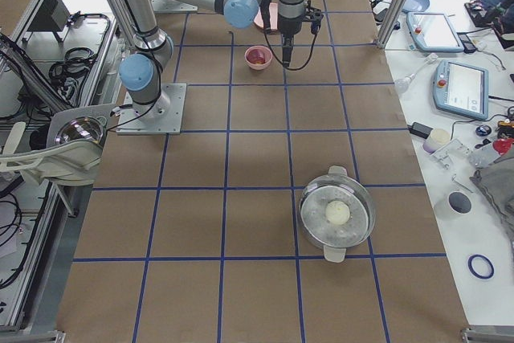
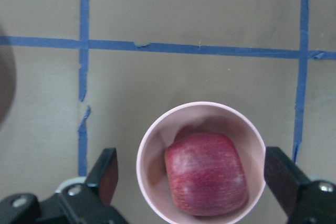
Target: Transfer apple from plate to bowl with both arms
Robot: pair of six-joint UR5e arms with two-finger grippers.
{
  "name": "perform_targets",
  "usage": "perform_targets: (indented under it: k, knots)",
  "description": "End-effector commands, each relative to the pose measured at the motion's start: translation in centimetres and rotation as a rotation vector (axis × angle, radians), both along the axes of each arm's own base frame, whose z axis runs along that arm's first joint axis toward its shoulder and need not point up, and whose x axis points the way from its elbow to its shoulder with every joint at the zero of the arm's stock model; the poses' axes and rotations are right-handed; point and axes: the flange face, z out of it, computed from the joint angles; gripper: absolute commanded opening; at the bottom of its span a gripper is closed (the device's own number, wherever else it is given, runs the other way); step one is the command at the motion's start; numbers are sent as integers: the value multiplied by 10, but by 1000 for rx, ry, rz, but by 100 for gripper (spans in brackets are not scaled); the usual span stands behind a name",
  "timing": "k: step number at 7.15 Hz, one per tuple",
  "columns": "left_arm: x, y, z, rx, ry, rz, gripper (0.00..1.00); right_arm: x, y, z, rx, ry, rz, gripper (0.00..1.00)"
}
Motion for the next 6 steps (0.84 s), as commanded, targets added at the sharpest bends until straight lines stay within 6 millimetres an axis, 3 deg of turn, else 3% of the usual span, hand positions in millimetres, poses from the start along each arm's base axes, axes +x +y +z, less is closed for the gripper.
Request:
perform_targets:
  k: [1, 3, 4, 5, 6]
  knots:
    - [100, -21, 46, 100, -71, -51, 100, 51, 19, 22, -46, -2, -20, 100]
    - [178, -37, 89, 71, -73, -46, 100, 85, 36, 32, -51, -2, 39, 100]
    - [219, -35, 106, 96, -78, -73, 100, 92, 48, 33, -7, -10, -7, 100]
    - [237, -28, 129, 71, -37, -59, 100, 95, 51, 35, -4, -13, -24, 100]
    - [242, -9, 140, 103, -41, -55, 100, 96, 56, 36, 14, -13, -23, 100]
